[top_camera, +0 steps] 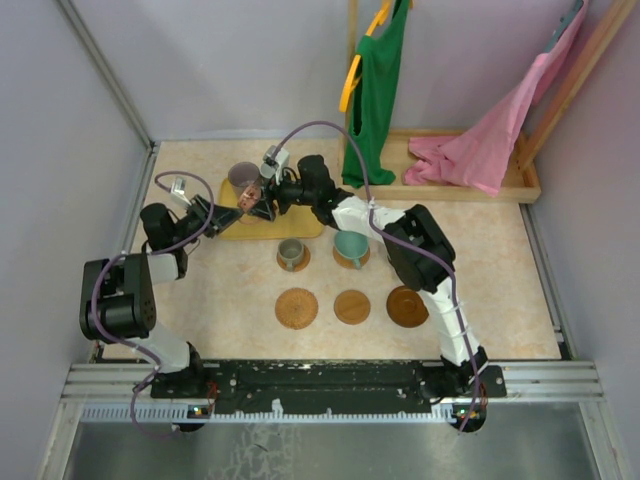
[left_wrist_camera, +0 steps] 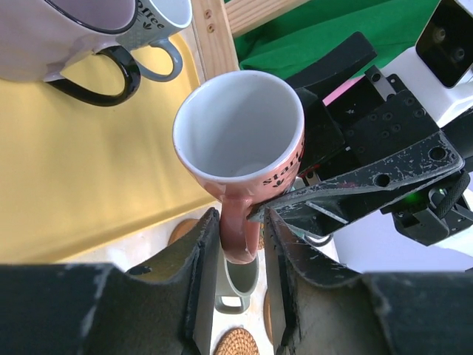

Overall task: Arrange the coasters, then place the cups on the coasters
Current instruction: Adjust the cup on the tray.

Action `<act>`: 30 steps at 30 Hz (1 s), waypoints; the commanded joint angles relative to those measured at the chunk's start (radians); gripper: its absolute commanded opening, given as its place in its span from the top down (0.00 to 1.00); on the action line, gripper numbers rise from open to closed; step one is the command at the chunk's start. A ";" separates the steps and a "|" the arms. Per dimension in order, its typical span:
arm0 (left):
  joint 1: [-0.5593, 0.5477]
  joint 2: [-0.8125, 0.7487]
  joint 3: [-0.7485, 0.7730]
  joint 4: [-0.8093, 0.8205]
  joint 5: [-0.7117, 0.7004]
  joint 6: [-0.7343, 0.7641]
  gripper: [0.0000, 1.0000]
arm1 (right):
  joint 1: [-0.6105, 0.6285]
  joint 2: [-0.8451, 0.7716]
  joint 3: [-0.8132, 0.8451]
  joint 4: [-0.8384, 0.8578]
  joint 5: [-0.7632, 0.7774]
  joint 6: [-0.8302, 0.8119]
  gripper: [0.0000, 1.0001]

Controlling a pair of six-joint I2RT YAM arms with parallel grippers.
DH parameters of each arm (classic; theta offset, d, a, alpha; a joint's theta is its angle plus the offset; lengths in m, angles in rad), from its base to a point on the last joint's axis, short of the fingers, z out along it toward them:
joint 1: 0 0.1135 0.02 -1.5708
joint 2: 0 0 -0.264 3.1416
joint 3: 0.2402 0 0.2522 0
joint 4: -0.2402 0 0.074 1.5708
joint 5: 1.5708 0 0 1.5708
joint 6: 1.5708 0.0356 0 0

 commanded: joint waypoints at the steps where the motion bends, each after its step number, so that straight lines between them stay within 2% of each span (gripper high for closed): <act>1: -0.011 0.009 0.023 0.052 0.032 0.008 0.64 | -0.006 -0.111 0.012 0.083 -0.017 0.004 1.00; 6: -0.019 0.015 0.026 0.054 0.041 0.009 0.61 | -0.010 -0.106 0.021 0.088 -0.023 0.017 1.00; 10: -0.024 0.018 0.030 0.053 0.044 0.010 0.62 | -0.011 -0.104 0.021 0.090 -0.027 0.022 1.00; 13: -0.025 0.019 0.028 0.052 0.039 0.012 0.65 | -0.011 -0.105 0.021 0.094 -0.029 0.025 1.00; 15: -0.028 0.021 0.029 0.051 0.040 0.012 0.73 | -0.010 -0.103 0.021 0.094 -0.031 0.027 1.00; 18: -0.029 0.025 0.034 0.052 0.046 0.011 0.77 | -0.011 -0.101 0.021 0.097 -0.035 0.032 1.00; 21: -0.034 0.027 0.032 0.053 0.042 0.012 0.76 | -0.011 -0.098 0.025 0.099 -0.039 0.035 1.00; 25: -0.040 0.028 0.037 0.049 0.050 0.018 0.69 | -0.011 -0.089 0.036 0.090 -0.042 0.034 1.00; 30: -0.055 0.024 0.056 -0.014 0.051 0.064 0.68 | -0.011 -0.082 0.047 0.088 -0.051 0.037 1.00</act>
